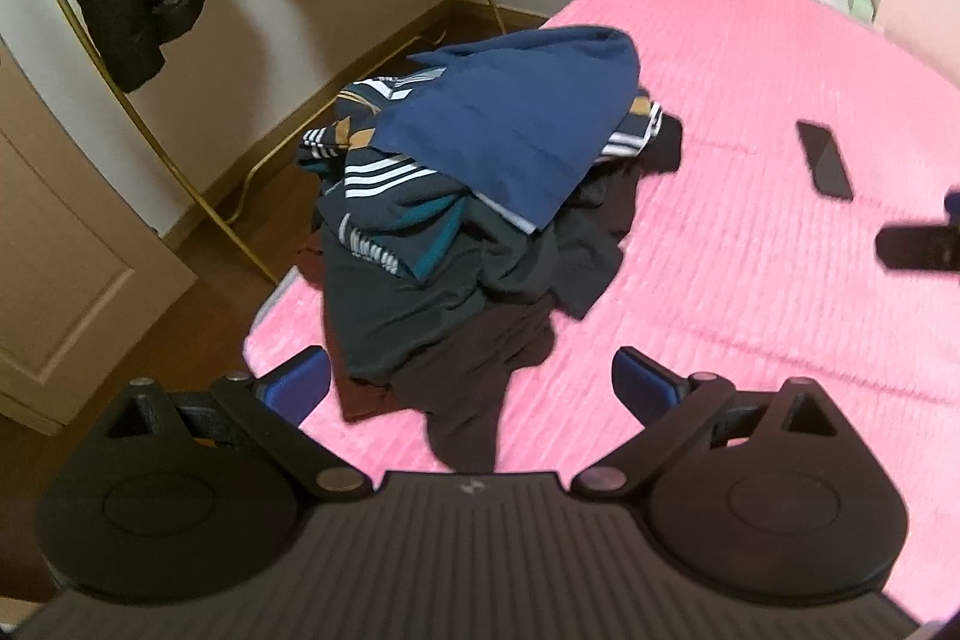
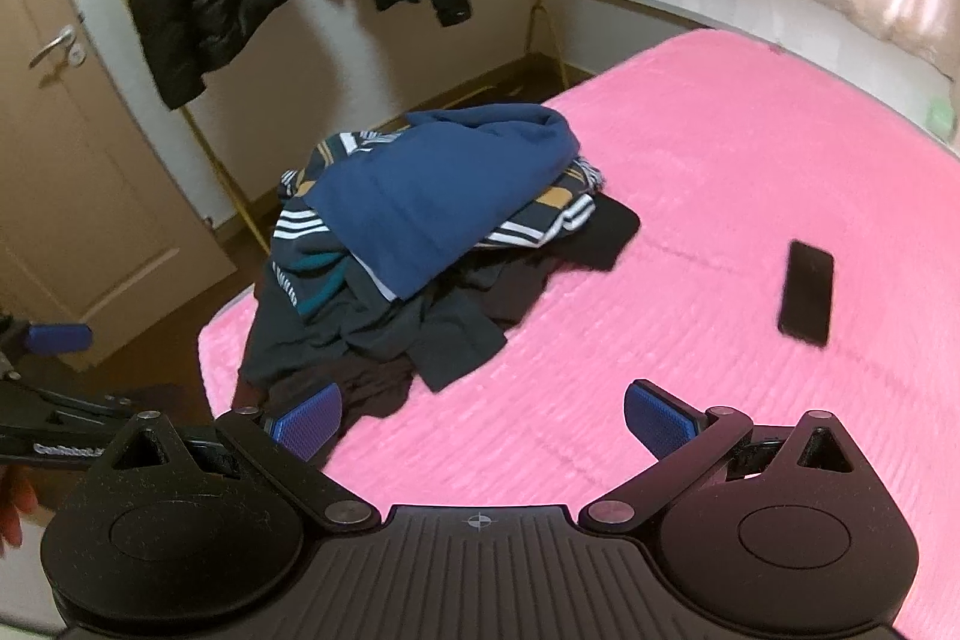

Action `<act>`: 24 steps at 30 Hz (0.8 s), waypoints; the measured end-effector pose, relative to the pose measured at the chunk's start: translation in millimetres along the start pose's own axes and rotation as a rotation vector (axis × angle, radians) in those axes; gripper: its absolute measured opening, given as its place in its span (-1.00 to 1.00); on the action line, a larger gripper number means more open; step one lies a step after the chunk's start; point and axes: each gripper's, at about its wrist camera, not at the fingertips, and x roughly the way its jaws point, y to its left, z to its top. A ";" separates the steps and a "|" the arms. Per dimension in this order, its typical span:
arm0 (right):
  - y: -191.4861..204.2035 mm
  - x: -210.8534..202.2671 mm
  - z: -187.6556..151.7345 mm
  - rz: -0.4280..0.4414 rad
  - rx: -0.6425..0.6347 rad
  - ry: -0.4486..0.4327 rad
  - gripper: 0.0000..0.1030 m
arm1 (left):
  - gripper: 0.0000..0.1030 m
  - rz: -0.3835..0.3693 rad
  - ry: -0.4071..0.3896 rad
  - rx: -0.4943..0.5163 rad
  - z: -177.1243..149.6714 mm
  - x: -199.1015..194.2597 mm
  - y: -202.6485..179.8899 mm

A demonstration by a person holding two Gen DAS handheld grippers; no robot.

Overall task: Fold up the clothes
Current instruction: 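Reach into the pile and grasp the navy garment with both grippers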

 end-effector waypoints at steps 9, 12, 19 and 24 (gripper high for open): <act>-2.9 63.1 67.7 0.044 -0.037 -0.031 0.99 | 0.96 -0.014 -0.031 0.114 48.5 61.7 39.4; -1.0 101.4 95.2 0.033 -0.031 -0.017 0.99 | 0.96 -0.057 -0.057 0.227 84.3 102.8 49.4; -18.3 209.1 143.1 -0.016 -0.036 0.039 0.99 | 0.92 -0.190 -0.075 0.350 153.9 213.7 69.9; -42.6 278.5 168.5 -0.055 -0.025 0.047 0.99 | 0.87 -0.289 -0.061 0.306 191.3 278.3 88.1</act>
